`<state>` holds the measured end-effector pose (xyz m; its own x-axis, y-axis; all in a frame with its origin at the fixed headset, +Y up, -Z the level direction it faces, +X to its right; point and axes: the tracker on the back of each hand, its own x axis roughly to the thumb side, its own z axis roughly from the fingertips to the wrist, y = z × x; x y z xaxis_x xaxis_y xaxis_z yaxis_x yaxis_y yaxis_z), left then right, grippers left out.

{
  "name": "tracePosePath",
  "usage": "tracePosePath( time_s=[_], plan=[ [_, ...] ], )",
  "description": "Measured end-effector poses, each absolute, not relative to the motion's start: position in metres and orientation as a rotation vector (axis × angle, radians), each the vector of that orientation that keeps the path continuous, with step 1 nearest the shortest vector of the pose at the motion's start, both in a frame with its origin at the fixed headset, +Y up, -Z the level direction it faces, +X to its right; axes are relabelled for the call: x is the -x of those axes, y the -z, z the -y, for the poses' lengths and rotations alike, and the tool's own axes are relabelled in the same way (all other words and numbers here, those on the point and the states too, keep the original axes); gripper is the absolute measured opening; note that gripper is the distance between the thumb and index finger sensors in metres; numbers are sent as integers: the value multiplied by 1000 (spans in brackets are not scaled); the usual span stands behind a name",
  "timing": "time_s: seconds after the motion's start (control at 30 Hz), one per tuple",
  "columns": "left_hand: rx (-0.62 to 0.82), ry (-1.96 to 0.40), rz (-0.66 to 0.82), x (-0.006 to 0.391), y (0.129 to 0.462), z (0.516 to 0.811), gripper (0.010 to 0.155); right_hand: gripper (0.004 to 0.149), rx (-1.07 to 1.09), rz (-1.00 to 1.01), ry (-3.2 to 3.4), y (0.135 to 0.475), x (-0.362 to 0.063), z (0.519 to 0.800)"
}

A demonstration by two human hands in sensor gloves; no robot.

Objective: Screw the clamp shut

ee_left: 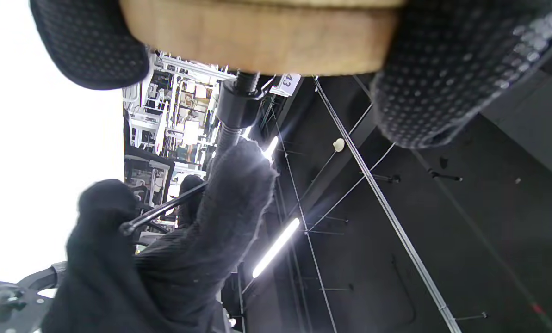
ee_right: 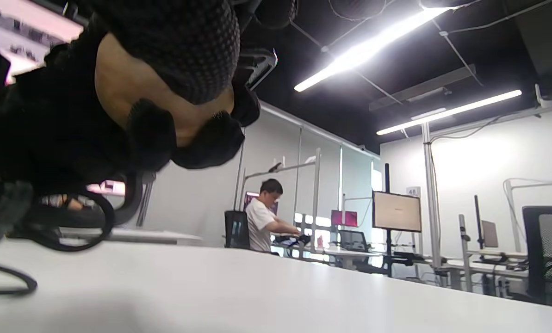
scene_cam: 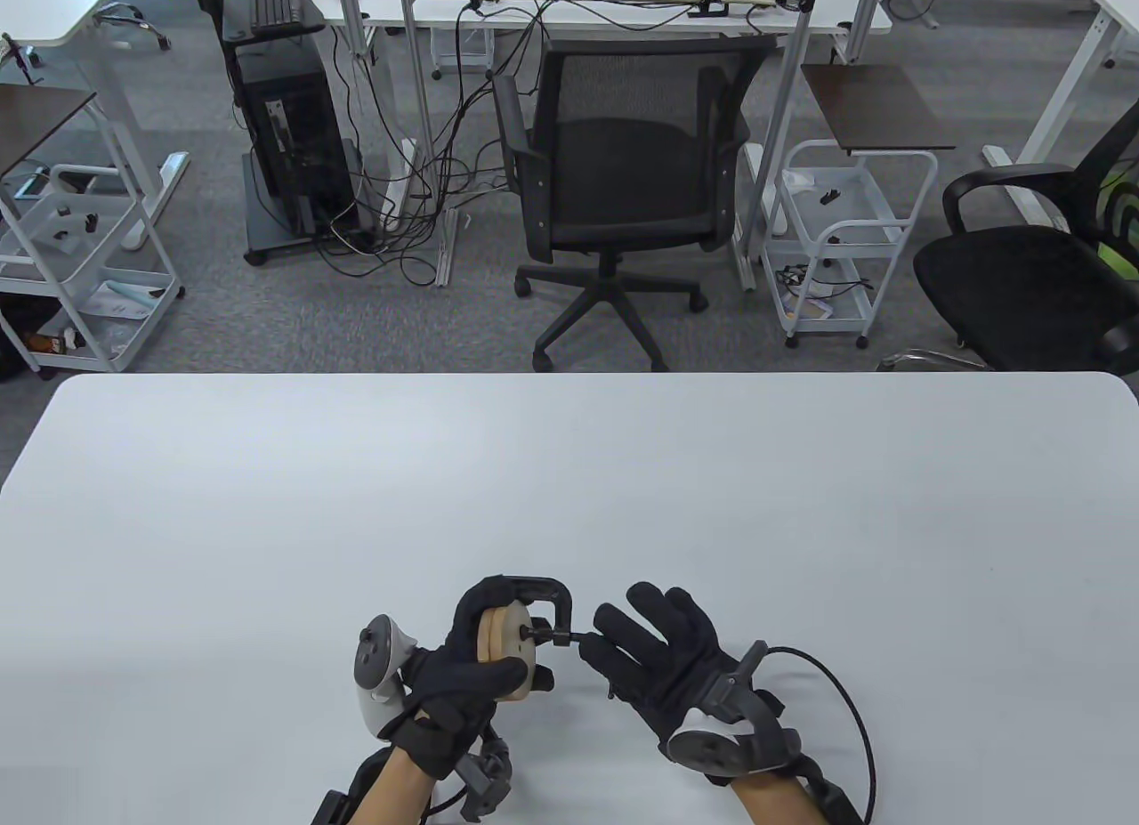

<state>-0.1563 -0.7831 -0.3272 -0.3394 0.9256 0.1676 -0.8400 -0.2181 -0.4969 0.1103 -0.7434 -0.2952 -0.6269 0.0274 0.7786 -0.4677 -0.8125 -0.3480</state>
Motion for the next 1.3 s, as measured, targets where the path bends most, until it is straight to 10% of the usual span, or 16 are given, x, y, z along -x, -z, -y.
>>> tracePosePath(
  time_s=[0.7,1.3],
  plan=[
    [232,-1750,622,150,327,786,97,55,-399,35,-1626,321,-128,772],
    [208,-1788,580,157,329,787,97,72,-883,449,-2141,312,-130,746]
  ],
)
